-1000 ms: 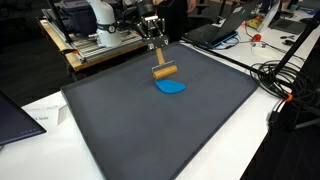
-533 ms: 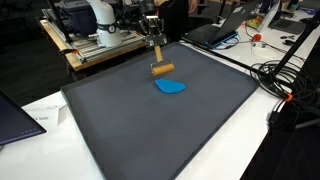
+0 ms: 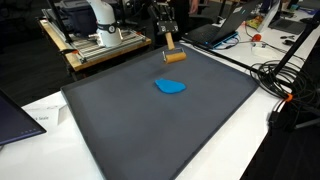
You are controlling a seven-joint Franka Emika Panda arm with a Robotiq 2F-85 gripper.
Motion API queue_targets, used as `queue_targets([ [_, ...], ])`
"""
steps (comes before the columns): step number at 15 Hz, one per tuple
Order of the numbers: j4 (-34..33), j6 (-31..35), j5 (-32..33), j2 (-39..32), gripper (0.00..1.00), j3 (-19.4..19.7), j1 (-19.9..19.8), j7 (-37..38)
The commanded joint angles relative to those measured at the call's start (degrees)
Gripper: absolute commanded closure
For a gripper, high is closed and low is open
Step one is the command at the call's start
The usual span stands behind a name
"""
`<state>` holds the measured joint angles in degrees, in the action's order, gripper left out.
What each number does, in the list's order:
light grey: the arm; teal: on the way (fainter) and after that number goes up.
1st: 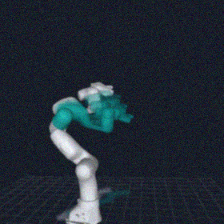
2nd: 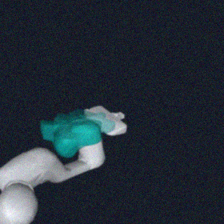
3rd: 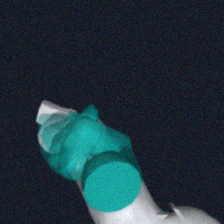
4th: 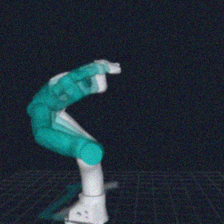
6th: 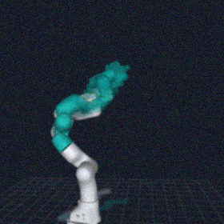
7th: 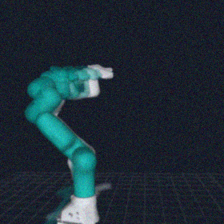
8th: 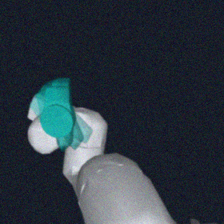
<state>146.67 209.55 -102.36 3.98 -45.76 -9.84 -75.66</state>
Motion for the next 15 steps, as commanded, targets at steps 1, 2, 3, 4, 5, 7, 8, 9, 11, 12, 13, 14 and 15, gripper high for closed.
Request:
queue_targets([
  [1, -10.10, 10.27, -9.72, -5.09, 0.78, -0.39, 1.38, -15.14],
  [2, -12.88, 13.37, -11.66, -6.47, 0.78, -0.62, 1.69, -18.92],
  [3, -15.52, 15.95, -13.63, -7.44, 0.78, -0.81, 1.85, -22.62],
  [4, -18.36, 18.85, -15.28, -8.73, 0.78, -1.10, 2.02, -26.25],
  [5, -21.23, 21.50, -16.92, -9.72, 0.78, -1.31, 2.11, -29.95],
  [7, -26.55, 27.12, -18.13, -12.75, 0.78, -1.86, 2.48, -35.16],
  [8, -29.24, 28.84, -19.12, -13.98, 0.78, 4.73, 9.18, -37.78],
  [9, -31.72, 30.76, -19.58, -15.44, 0.78, 5.61, 10.26, -39.77],
  [11, -36.71, 34.16, -20.32, -18.89, 0.78, 9.13, 14.12, -43.08],
  [12, -39.04, 35.44, -20.95, -20.44, 0.78, 10.64, 15.77, -44.64],
  [13, -41.58, 36.71, -21.66, -22.33, 0.78, 12.05, 17.22, -46.25],
  [14, -38.76, 32.36, -22.82, -20.49, 0.78, 16.94, 19.05, -47.15],
  [15, -40.62, 32.12, -23.90, -21.92, 0.78, 19.27, 20.81, -48.50],
])
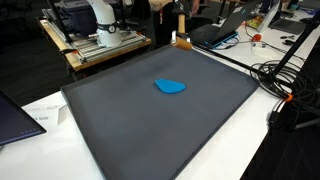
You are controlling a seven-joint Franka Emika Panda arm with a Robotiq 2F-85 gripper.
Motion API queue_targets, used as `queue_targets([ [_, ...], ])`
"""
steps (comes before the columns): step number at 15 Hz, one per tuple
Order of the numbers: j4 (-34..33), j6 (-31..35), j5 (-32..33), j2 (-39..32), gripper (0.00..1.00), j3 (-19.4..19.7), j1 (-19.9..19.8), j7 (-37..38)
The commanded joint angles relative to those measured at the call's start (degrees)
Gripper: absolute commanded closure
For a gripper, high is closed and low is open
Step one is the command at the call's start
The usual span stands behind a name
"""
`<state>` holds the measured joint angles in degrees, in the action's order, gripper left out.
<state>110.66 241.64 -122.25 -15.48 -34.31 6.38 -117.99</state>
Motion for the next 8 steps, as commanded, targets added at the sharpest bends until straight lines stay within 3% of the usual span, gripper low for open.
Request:
queue_targets([
  [1, -10.75, 4.77, -4.59, -6.56, 0.78, 6.10, 4.70, -7.69],
  [2, -9.67, 3.21, -5.17, -6.43, 0.78, 7.84, 4.64, -8.23],
  [3, -9.13, 0.07, -7.87, -5.74, 0.78, 15.35, 9.41, -10.05],
  [4, -13.90, 4.05, -7.64, -9.16, 0.78, 11.80, 7.33, -10.34],
  [6, -14.42, 0.94, -12.34, -9.40, 0.78, 21.18, 13.23, -13.27],
  [7, -17.89, 3.39, -13.15, -11.41, 0.78, 20.10, 12.78, -14.19],
  [8, -18.46, 2.56, -15.37, -11.75, 0.78, 24.01, 15.40, -15.61],
])
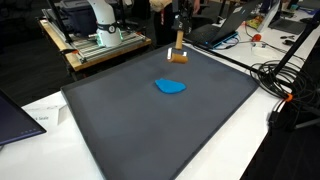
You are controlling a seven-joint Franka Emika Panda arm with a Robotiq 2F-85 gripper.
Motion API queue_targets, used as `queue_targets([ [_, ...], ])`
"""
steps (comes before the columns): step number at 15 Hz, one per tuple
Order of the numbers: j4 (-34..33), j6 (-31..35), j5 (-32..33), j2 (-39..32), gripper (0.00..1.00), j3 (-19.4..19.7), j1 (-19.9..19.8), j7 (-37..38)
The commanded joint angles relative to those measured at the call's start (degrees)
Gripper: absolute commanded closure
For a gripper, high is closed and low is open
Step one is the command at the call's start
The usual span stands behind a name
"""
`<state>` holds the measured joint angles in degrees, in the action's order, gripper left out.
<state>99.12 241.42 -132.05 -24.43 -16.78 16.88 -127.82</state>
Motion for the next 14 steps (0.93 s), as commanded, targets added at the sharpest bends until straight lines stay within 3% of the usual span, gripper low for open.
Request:
queue_targets([
  [1, -7.91, 2.18, -7.83, -3.27, 0.78, 9.62, 6.97, -7.14],
  [5, -12.87, 2.36, -15.98, -5.89, 0.78, 19.60, 13.11, -11.82],
  [6, -10.61, 2.36, -11.66, -5.85, 0.78, 11.87, 6.90, -7.85],
  [9, -11.06, 2.36, -11.80, -6.64, 0.78, 9.49, 3.61, -7.99],
  [14, -9.16, 2.23, -11.78, -6.34, 0.78, -3.47, -10.06, -9.28],
])
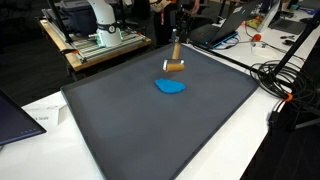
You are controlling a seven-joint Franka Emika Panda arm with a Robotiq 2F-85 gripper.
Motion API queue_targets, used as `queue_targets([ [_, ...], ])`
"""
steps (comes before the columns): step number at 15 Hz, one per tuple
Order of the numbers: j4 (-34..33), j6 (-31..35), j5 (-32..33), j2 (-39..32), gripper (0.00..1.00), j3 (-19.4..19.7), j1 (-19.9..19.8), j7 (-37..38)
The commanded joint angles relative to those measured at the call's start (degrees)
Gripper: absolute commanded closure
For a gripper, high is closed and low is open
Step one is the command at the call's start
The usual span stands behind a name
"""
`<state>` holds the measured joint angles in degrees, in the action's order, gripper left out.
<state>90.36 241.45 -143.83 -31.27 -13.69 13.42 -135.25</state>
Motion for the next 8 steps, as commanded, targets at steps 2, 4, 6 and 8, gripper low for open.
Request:
queue_targets([
  [2, 0.49, 2.07, 0.01, 1.58, 0.78, -10.86, -10.88, -2.20],
  [4, 1.76, 1.83, 0.03, 2.43, 0.78, -16.58, -16.00, -2.90],
  [6, 3.93, 1.47, 0.07, 3.22, 0.78, -22.93, -21.45, -4.24],
  [8, 6.99, 1.23, 0.09, 4.76, 0.78, -27.76, -25.79, -5.94],
])
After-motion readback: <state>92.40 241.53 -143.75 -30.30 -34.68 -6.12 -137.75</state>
